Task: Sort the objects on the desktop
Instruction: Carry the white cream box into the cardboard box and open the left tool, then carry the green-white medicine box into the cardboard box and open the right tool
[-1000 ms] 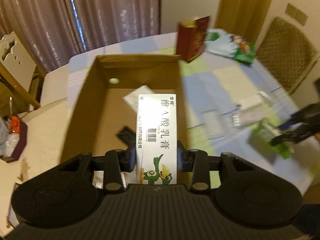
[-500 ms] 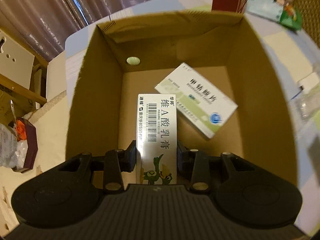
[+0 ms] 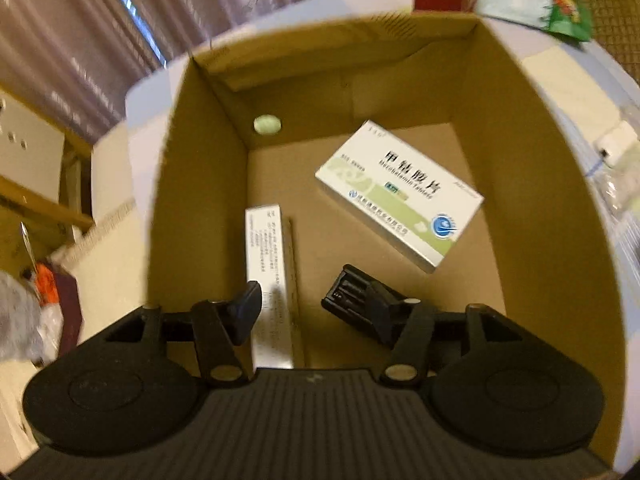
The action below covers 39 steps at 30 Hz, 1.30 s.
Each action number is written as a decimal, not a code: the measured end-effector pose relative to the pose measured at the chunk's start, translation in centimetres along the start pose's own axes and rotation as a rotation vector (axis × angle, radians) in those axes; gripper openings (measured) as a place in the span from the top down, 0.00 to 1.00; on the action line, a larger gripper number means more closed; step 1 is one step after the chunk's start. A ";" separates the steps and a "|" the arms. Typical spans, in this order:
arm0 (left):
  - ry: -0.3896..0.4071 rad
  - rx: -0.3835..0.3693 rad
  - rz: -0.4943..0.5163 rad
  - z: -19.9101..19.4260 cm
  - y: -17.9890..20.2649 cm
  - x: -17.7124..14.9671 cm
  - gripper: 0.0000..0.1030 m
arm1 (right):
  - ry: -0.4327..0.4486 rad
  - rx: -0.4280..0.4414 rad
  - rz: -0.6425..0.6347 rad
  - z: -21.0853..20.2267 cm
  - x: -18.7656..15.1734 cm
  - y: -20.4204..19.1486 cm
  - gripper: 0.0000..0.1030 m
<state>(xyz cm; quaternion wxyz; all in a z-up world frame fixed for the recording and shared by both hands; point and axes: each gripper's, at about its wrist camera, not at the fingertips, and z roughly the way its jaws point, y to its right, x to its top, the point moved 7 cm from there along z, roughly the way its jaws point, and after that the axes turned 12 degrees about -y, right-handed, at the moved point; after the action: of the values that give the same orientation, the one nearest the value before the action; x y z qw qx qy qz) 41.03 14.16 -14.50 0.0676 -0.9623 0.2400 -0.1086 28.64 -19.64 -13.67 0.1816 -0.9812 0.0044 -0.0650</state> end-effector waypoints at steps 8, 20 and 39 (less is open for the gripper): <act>0.145 0.019 -0.046 -7.5 -5.7 -2.0 0.42 | 0.126 0.088 -0.114 -3.5 5.0 -7.7 0.47; 0.147 0.149 -0.170 -7.9 -14.2 -4.9 0.42 | 0.123 0.191 -0.380 0.7 9.2 -25.6 0.47; 0.007 0.137 -0.233 -0.2 -16.6 -8.1 0.42 | -0.107 -0.163 -0.675 15.4 4.8 -26.9 0.47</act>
<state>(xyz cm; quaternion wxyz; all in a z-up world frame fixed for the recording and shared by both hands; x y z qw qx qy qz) 41.46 32.57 -12.74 0.1195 -0.9764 0.1189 -0.1351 34.97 10.86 -17.72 0.0709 -0.9407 -0.3244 -0.0692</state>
